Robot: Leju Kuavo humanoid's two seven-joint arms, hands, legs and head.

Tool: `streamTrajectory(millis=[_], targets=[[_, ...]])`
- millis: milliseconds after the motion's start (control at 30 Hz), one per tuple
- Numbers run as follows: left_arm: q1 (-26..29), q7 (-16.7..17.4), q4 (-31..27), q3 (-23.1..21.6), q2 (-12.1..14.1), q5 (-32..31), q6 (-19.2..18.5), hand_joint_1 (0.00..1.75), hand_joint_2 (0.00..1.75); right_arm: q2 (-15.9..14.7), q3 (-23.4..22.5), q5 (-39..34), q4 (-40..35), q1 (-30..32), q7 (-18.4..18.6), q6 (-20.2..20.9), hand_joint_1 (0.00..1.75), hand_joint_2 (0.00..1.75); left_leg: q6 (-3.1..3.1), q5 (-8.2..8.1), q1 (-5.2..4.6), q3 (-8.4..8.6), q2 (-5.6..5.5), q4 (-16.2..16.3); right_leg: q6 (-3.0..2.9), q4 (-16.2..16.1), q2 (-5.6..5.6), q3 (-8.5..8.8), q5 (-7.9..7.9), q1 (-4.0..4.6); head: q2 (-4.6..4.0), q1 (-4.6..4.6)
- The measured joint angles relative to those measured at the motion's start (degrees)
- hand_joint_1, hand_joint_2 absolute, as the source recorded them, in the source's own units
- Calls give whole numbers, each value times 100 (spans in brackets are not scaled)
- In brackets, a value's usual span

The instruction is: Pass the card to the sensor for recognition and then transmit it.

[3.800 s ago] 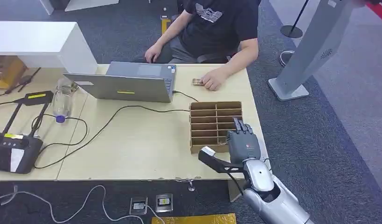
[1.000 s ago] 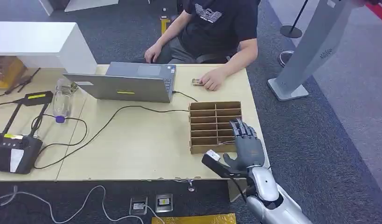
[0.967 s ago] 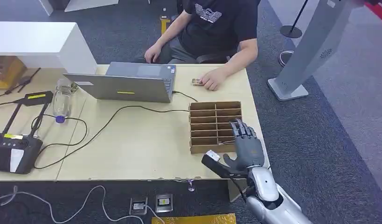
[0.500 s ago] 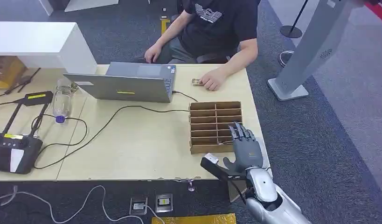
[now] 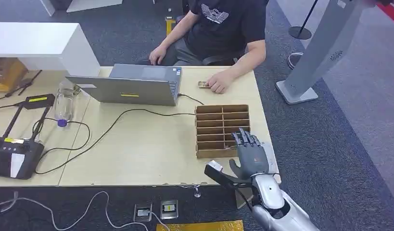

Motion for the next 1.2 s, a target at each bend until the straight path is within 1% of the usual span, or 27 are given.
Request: streamTrajectory(millis=[67, 133, 233, 267, 367, 433, 933, 967, 1000, 1200], targets=[[0, 0, 0, 0, 0, 13, 7, 0, 0, 0, 29, -24, 0, 0, -26, 0, 150, 175, 0, 0, 0, 0, 0, 0, 0, 0, 0, 0, 0, 0, 0, 0], [0, 0, 0, 0, 0, 13, 11, 0, 0, 0, 42, -26, 0, 0, -35, 0, 175, 175, 0, 0, 0, 0, 0, 0, 0, 0, 0, 0, 0, 0, 0, 0], [0, 0, 0, 0, 0, 13, 11, 0, 0, 2, 44, -33, 0, -2, -46, -2, 175, 175, 0, 0, 0, 0, 0, 0, 0, 0, 0, 0, 0, 0, 0, 0], [0, 0, 0, 0, 0, 13, 11, 0, 0, 2, 44, -103, 0, -11, -127, -7, 175, 175, 0, 0, 0, 0, 0, 0, 0, 0, 0, 0, 0, 0, 0, 0], [-1, 0, 0, 0, 0, 13, 13, 0, 0, -24, 44, -393, 48, -130, -531, -9, 175, 175, 0, 0, 0, 0, 1, 0, 0, 0, 1, -1, 0, 0, 0, -2], [-1, 0, 0, 0, 0, 13, 15, 0, 0, -53, 42, -466, 79, -214, -612, -7, 175, 175, 0, 0, 0, 1, 1, 0, 0, -1, -1, 1, 0, 0, 0, 0], [-1, 0, 0, 0, 0, 35, 20, 0, 0, -57, 48, -503, 223, -272, -717, -31, 175, 175, 0, 0, 0, 0, 0, 0, 0, -1, 0, -1, 0, 0, 0, 0], [-1, 0, 0, 0, 0, 35, 20, 0, 0, -57, 48, -507, 232, -268, -717, -35, 112, 175, 0, 0, 0, -1, 0, 0, 0, -1, 0, -2, 0, 0, 0, 0], [-1, 0, 0, 0, 0, 35, 24, 0, 0, -57, 48, -507, 243, -266, -717, -37, 0, 175, 0, 0, 0, -1, 0, 0, 0, -1, 0, -1, 0, 0, 0, 0], [-1, 0, 0, 0, 0, 33, 24, 0, 0, -61, 50, -525, 273, -238, -715, -68, 0, 175, 0, 0, 0, 0, 0, 0, 0, -1, 0, -2, 0, 0, 0, 0]])
